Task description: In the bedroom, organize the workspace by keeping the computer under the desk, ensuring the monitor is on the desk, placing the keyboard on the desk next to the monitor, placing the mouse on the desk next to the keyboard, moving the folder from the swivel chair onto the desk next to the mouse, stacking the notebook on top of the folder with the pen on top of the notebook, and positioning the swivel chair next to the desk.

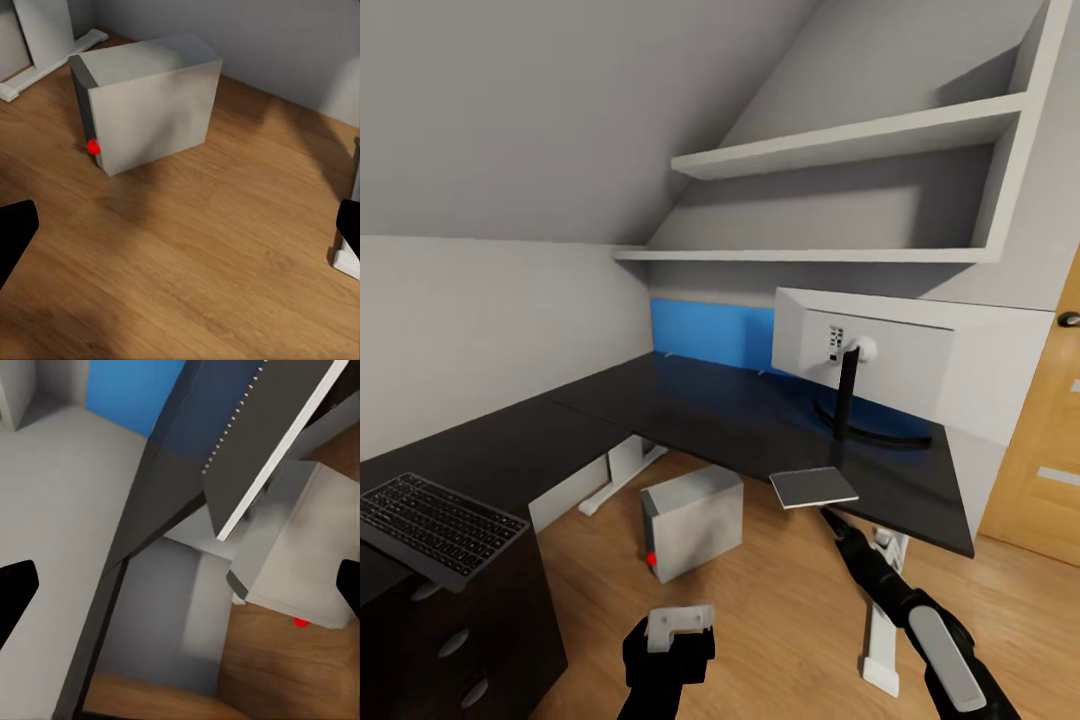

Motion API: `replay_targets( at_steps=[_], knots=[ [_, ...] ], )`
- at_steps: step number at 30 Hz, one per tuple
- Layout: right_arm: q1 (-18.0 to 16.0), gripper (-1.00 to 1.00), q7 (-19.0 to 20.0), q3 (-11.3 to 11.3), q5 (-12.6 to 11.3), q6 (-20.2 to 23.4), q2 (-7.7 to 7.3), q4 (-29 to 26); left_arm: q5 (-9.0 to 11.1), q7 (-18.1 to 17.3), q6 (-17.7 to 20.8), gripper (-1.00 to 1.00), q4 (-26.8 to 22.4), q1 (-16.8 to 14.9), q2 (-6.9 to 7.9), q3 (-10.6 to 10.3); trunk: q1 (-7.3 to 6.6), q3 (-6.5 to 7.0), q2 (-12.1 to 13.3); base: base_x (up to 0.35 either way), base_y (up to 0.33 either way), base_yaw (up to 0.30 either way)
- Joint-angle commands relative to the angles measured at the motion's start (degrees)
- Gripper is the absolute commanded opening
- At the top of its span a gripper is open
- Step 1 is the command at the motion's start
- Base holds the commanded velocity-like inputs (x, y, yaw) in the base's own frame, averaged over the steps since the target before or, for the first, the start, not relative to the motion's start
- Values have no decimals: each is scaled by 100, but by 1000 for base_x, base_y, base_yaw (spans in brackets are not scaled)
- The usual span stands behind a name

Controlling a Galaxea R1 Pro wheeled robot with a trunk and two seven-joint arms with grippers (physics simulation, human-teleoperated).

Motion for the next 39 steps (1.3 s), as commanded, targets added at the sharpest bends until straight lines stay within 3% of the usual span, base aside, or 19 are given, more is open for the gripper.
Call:
replay_targets(
  at_steps=[1, 10, 14, 18, 22, 37, 39],
  knots=[
    [-3, 100, 9, -14, -41, 24, -1, 14, 34, 35, 17, 100, -8, -2, -1, -4, 23, -23, -44, 0, 0, 0],
    [-3, 100, 32, -53, -42, -136, -15, 255, 34, 31, 17, 100, -6, -2, -1, 5, 220, -185, -405, 0, 0, 0],
    [-3, 100, 110, -269, -45, -136, -13, 439, 34, 30, 17, 100, -4, -2, -1, 5, 308, -257, -566, 0, 0, 0],
    [-3, 100, 289, -585, -46, -131, -15, 622, 38, 28, 17, 100, 3, -2, -4, 5, 308, -257, -566, 0, 0, 0],
    [-3, 100, 388, -700, -48, -117, -26, 670, 42, 27, 17, 100, 17, -2, -8, -22, 308, -257, -566, 0, 0, 0],
    [-3, 100, 390, -735, -95, -111, 6, 655, 43, 27, 17, 100, 28, -2, -1, -107, 308, -257, -566, 0, 0, 0],
    [-5, 100, 379, -732, -390, -115, 48, 579, 43, 28, 17, 100, 30, -2, -1, -107, 308, -257, -566, 0, 0, 0]
  ],
)
